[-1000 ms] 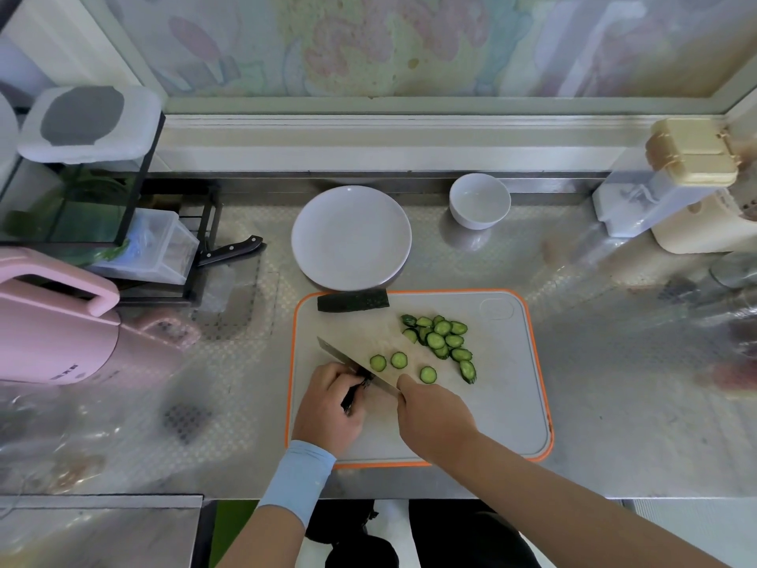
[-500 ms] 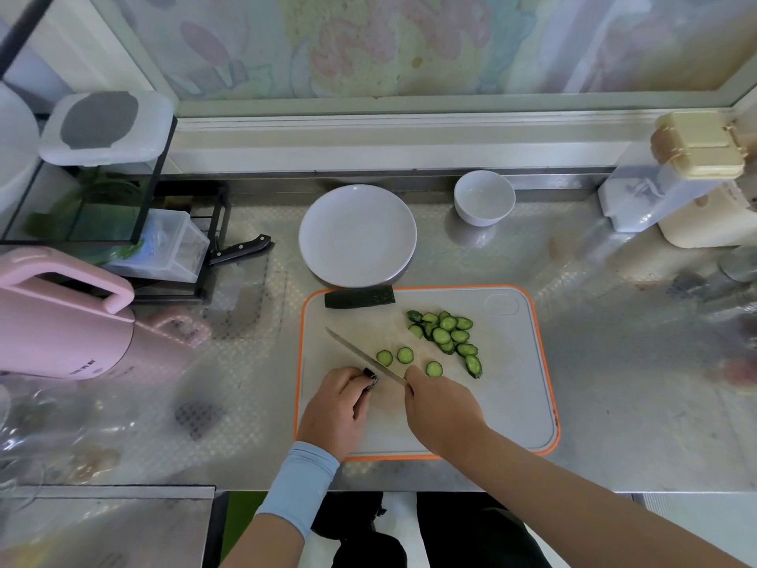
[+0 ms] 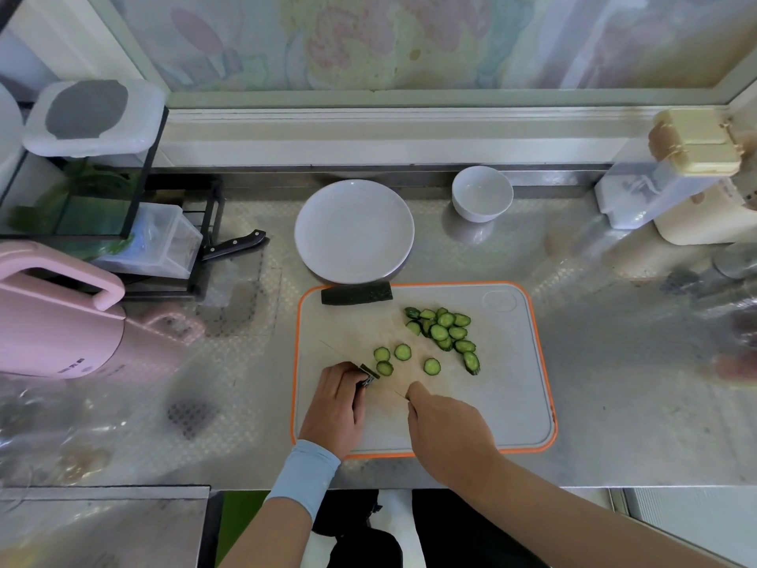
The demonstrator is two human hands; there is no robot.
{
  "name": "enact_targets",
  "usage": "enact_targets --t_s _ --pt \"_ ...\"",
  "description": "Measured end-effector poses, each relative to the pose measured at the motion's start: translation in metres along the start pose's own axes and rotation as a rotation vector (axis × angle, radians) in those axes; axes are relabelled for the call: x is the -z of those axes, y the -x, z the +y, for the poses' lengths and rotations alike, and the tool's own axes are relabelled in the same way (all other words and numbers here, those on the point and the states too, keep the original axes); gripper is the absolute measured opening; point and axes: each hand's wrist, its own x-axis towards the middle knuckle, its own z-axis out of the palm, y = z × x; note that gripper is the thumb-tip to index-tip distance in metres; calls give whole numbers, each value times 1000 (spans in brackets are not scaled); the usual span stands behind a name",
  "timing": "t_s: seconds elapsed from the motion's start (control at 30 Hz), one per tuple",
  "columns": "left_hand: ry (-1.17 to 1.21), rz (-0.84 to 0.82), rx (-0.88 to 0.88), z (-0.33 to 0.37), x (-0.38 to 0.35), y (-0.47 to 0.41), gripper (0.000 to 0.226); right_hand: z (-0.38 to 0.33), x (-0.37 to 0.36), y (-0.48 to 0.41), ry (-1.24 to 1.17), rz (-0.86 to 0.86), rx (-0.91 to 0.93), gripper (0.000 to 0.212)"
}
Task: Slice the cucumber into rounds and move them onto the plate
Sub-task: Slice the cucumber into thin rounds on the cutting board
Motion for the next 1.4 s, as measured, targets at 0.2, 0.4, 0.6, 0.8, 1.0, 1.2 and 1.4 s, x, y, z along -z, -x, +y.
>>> enact_targets --t_s 0.2,0.4,0.6,0.8,1.0,1.2,1.4 --pt "23 -4 4 -1 -1 1 15 -1 -1 4 -10 -13 -31 10" --pt "44 0 9 -1 0 0 15 2 2 7 -25 -31 -43 9" --pt "57 -4 36 -2 1 -1 15 -2 5 -1 -48 -66 -46 10" --pt "66 -9 56 0 1 0 15 -13 0 -26 -108 -121 -91 8" --pt "56 2 39 1 0 1 15 -13 -8 -30 -117 -90 -63 7" --pt "51 17 46 -1 -1 3 14 -11 -3 -18 -125 -68 -39 12" --pt "34 27 48 -3 -4 4 14 -5 1 1 -118 -43 -33 15"
